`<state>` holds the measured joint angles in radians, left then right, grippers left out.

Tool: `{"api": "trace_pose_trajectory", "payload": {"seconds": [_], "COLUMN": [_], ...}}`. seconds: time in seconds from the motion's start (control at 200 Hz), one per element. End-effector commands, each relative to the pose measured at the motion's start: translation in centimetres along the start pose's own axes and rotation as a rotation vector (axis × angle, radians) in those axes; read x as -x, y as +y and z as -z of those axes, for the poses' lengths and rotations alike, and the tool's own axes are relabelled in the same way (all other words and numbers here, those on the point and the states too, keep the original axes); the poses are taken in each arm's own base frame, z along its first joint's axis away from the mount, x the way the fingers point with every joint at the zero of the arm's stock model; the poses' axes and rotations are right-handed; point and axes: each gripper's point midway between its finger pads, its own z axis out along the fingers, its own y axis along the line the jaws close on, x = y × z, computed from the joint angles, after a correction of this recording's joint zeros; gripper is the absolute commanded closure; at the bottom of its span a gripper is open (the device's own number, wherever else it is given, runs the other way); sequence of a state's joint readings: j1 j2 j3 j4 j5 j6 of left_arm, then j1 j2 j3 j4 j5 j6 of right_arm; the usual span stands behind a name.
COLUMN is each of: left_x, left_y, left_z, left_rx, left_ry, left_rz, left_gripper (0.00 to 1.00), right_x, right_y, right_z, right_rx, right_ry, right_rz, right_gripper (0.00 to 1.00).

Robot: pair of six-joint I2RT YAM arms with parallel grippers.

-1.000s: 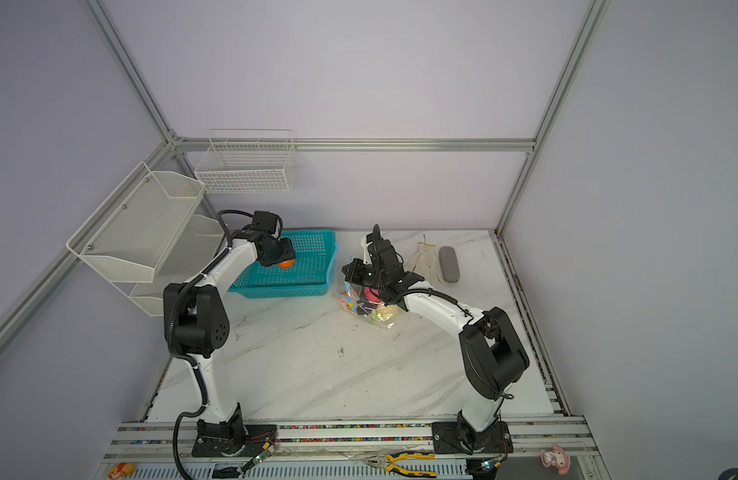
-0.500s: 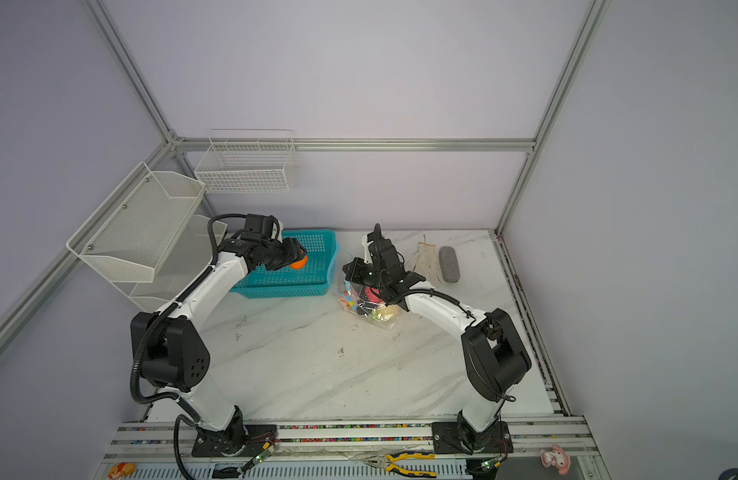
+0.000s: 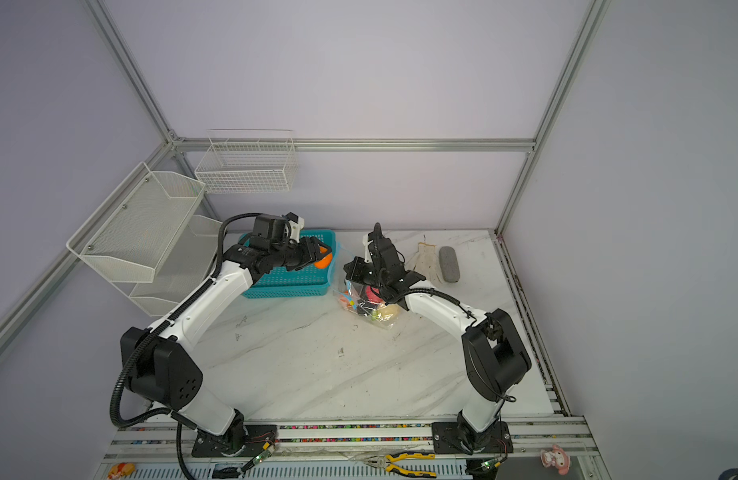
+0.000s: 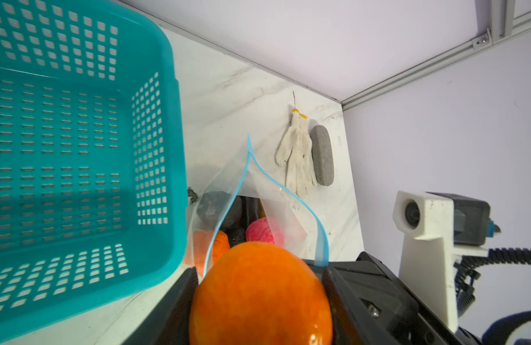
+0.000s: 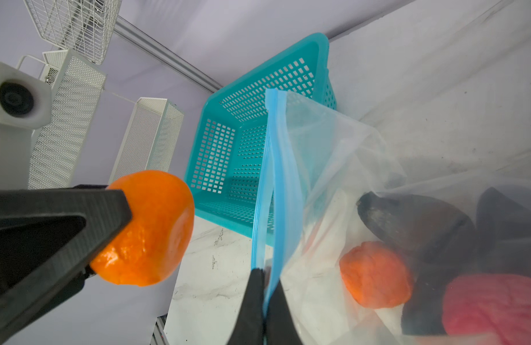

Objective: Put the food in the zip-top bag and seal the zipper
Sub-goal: 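Lift and carry the orange with the left gripper to the bag mouth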

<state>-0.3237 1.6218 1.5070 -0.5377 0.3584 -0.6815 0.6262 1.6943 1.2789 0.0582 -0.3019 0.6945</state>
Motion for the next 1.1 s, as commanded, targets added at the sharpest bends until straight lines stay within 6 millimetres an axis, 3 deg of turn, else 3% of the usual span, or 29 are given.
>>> {"api": "trace_pose_trajectory", "payload": {"seconds": [0.0,0.37,1.095], "left_x": [0.4,-1.3,-2.4], "left_y": [-1.3,-1.5,-0.6], "left_z": [-0.2,-1.7,-3.3], "left_rx": [-0.058,-0.071,-0.057], "left_ry": [-0.009,0.028,0.055], "left_rz": [0.004,0.010,0.015], "left_gripper": [0.40,0.40,0.40], "right_x": [1.8,2.6,3.4], "right_y": [1.4,2.6,3.7], "right_z": [1.0,2.1,3.5], "right_rx": [0.014,0.030,0.046], "right_ry": [-0.044,-0.066,-0.096], "right_rz": [0.004,0.010,0.011], "right_gripper": [1.00,1.00,1.00]}}
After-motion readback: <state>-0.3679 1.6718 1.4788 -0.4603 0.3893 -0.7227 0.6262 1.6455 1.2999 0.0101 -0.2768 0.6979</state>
